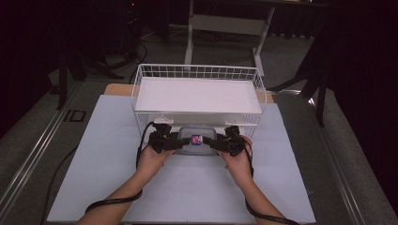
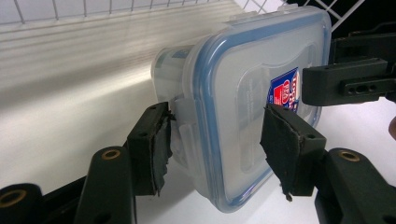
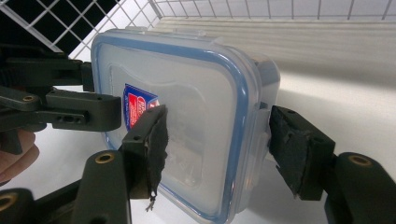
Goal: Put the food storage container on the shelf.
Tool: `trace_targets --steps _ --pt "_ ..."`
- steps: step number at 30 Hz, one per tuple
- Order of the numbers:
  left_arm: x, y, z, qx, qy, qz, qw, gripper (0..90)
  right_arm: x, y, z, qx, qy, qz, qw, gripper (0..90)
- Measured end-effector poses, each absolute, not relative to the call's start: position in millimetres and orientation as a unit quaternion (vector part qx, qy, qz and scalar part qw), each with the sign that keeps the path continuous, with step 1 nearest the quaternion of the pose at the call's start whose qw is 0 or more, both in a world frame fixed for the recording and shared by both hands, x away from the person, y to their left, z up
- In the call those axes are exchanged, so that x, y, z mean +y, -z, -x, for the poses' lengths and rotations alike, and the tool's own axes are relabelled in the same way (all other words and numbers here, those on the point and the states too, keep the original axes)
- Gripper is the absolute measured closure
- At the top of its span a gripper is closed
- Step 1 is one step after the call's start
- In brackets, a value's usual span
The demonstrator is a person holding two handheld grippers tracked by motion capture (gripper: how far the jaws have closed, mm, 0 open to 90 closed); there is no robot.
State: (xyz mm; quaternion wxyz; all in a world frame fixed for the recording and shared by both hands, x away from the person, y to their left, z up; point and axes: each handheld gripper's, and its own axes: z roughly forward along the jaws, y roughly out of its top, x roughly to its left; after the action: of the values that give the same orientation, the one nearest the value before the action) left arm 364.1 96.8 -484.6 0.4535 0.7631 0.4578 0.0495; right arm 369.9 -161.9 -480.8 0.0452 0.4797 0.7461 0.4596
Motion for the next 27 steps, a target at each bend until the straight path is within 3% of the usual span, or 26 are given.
trace_targets --steps 27 --pt "95.7 499.8 -386.2 0.467 -0.034 -0.753 0.462 43.6 -161.9 497.9 -393.6 0.732 -0.463 -0.498 0.044 35.9"
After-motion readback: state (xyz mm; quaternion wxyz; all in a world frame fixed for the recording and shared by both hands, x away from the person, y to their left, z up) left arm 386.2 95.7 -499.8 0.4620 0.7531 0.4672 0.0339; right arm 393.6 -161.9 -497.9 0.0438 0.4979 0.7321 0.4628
